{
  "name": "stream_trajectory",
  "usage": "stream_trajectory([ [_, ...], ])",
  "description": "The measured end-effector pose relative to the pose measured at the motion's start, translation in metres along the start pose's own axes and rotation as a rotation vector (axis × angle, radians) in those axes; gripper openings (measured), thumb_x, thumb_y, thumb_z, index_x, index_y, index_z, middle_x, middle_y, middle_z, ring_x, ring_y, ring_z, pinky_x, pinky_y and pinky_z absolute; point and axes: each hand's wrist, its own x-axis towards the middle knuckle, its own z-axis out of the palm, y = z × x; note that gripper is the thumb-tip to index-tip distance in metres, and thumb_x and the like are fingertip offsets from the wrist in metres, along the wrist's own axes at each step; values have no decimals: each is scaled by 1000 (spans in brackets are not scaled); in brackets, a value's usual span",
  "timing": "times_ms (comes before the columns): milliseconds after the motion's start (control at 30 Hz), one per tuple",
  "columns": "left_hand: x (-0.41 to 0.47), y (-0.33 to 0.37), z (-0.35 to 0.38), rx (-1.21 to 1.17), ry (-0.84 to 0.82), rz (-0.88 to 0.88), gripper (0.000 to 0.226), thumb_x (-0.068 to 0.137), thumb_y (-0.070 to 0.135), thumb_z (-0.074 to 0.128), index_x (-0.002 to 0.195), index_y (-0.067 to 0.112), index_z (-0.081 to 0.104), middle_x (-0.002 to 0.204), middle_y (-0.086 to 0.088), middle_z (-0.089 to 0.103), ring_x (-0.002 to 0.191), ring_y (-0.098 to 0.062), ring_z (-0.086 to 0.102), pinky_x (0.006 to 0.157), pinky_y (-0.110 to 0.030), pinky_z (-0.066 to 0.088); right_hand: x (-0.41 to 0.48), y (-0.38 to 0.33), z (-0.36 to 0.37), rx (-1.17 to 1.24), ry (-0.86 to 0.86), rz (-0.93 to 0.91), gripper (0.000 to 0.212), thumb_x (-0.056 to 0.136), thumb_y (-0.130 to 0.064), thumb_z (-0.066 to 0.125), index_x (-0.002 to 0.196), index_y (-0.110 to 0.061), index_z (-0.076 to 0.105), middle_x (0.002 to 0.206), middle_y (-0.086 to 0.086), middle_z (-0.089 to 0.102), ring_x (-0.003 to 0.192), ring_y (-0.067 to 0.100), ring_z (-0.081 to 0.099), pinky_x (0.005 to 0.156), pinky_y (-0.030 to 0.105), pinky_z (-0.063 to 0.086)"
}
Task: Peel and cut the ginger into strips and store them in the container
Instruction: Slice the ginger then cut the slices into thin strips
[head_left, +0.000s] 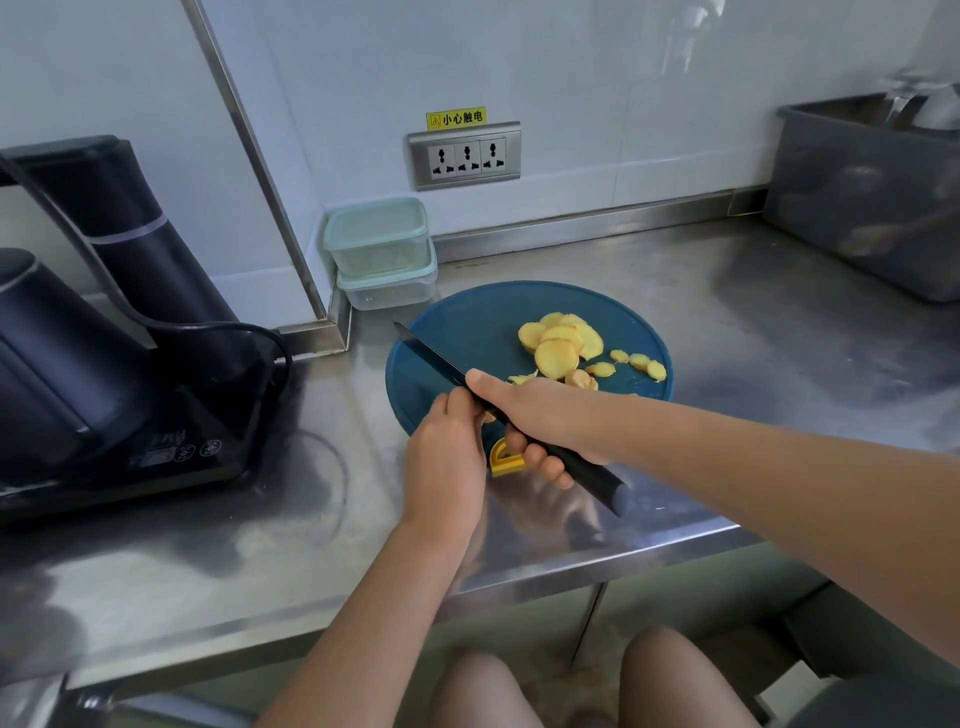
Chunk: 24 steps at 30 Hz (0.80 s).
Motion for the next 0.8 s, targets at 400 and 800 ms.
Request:
stream_trajectory([
  [400, 1, 3, -1, 61, -23, 18, 23, 98, 10, 43, 113, 2, 57, 102, -14, 62, 88, -27, 60, 66, -23, 34, -2, -7, 0, -100, 18, 33, 68, 88, -77, 30, 61, -15, 40, 43, -2, 37, 34, 12, 32, 41, 19, 31],
  [800, 2, 0, -1, 38, -31, 0, 17, 97, 10, 44, 103, 4, 58, 98, -12, 61, 83, -25, 59, 66, -28, 40, 10, -19, 0, -27, -33, 26, 67, 88, -76, 32, 57, -18, 37, 41, -3, 36, 31, 10, 31, 37, 15, 31],
])
